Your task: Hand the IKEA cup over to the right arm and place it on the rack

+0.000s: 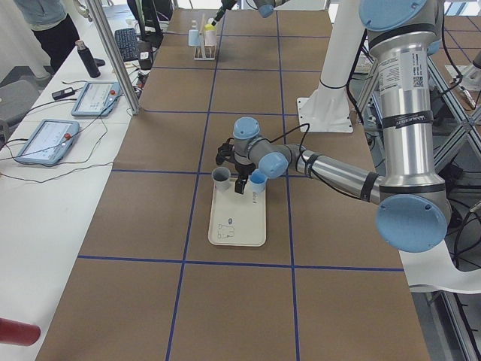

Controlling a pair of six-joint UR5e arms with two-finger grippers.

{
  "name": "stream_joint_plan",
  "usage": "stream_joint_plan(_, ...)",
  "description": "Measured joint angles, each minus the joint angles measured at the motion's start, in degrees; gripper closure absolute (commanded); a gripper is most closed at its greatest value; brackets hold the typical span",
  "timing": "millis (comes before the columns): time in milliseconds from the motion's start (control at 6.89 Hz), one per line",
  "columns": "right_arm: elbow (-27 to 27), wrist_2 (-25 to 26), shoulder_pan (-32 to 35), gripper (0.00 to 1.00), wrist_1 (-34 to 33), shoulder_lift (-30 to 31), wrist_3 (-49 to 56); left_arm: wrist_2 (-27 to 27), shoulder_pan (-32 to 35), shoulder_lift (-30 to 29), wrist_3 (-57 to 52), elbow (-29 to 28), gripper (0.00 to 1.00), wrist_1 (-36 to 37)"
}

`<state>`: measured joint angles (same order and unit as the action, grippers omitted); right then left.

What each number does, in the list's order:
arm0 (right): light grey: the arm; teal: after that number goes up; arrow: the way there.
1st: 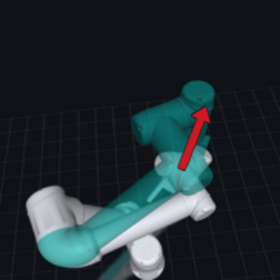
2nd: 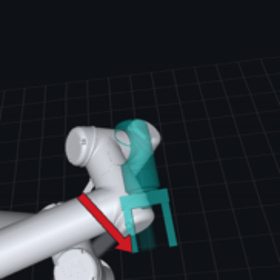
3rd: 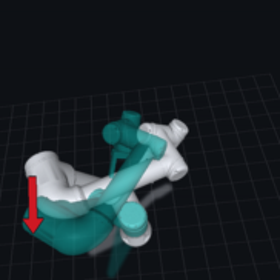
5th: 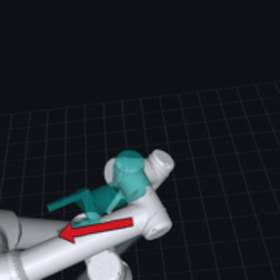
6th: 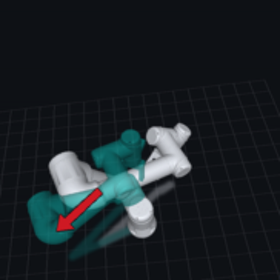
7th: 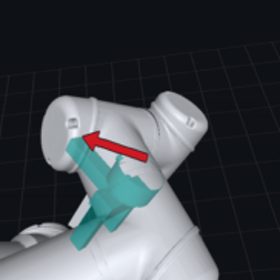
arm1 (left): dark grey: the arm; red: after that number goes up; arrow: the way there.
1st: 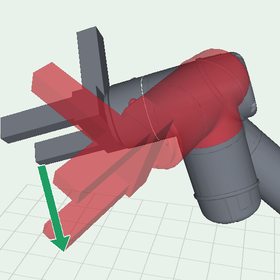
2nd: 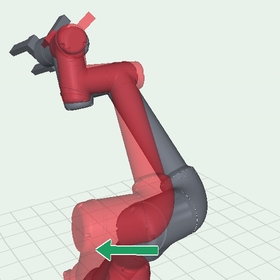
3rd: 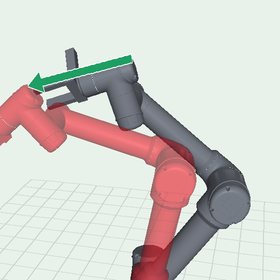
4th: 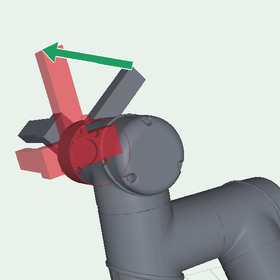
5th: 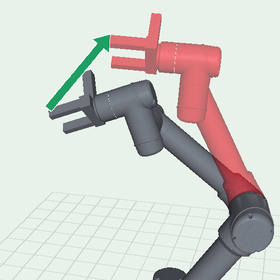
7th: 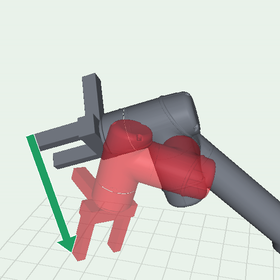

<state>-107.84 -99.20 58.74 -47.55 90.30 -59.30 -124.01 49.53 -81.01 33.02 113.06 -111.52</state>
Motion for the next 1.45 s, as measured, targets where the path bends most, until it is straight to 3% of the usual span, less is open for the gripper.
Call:
stream_joint_plan(145,0.00,0.09,-0.18,0.00,0.00,-0.03,-0.02,-0.03,-2.27,-0.07,0.51,-0.17,0.04,-0.05)
stream_joint_plan(290,0.00,0.15,-0.25,0.00,0.00,-0.03,-0.01,-0.01,-4.41,-0.22,1.85,-0.28,0.60,-0.18)
stream_joint_plan(436,0.02,0.20,-0.27,0.00,0.00,-0.04,0.02,0.10,-6.34,-0.44,3.33,-0.44,1.00,-0.24)
stream_joint_plan(1017,0.09,0.25,-0.30,0.00,0.00,-0.01,0.06,0.71,-7.54,-0.71,3.77,-0.62,1.00,-0.06)
stream_joint_plan(1452,-0.94,0.36,-0.45,0.00,0.00,-0.31,-0.96,2.25,-1.02,-2.93,4.43,5.13,1.00,0.45)
